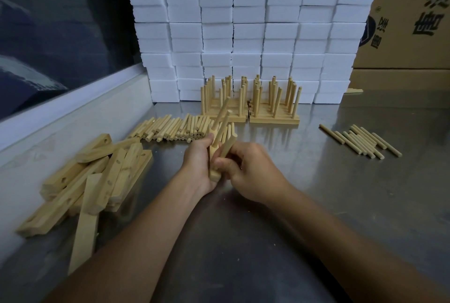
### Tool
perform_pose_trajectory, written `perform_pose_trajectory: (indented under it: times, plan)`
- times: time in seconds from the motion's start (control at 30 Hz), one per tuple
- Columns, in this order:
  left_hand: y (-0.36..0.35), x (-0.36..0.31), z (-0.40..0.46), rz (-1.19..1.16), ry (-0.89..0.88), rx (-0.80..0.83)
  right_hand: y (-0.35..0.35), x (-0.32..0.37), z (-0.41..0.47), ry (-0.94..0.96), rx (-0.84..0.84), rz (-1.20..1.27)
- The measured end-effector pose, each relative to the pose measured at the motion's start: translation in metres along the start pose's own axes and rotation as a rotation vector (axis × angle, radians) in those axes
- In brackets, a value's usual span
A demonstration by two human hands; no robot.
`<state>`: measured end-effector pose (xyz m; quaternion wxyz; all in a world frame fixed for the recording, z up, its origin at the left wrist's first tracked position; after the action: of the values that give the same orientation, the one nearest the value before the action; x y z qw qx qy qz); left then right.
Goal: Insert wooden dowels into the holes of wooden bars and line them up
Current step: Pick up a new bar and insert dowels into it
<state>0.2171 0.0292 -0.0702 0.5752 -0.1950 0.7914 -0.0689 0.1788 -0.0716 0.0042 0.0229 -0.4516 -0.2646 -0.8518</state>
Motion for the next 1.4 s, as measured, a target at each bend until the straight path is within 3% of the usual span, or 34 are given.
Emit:
perform_pose_trajectory:
  times: [0.27, 0.53, 0.8, 1.07, 1.23, 1.4]
  plan:
    - [0.0, -0.001, -0.003, -0.094, 0.031, -0.084, -0.006, -0.005, -0.007, 0.021, -0.078, -0.018]
    - [-0.003, -0.005, -0.003, -0.147, -0.005, -0.071, 0.006, -0.024, -0.007, -0.149, -0.153, 0.062]
    - [-0.005, -0.017, -0.003, -0.139, -0.169, -0.063, 0.056, -0.041, -0.006, -0.181, -0.3, 0.003]
    - [-0.003, -0.017, -0.002, -0.106, -0.194, -0.114, 0.118, -0.082, -0.019, -0.361, -0.453, -0.058]
    - [0.0, -0.022, -0.005, -0.024, -0.228, -0.167, 0.154, -0.1, -0.037, -0.471, -0.645, -0.151]
    - [0.019, -0.039, -0.008, 0.351, -0.378, -0.361, 0.155, -0.107, -0.035, -0.509, -0.635, -0.309]
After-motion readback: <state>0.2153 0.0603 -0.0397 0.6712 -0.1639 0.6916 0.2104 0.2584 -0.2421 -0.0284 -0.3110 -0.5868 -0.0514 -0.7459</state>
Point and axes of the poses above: each hand's wrist, its own z-axis towards the middle knuckle, its own y-axis out of the back of the hand, x = y × z, the point moved 8 cm from there along z, towards the middle knuckle, and after that the axes turned 12 degrees about z, right-handed, at the moved point
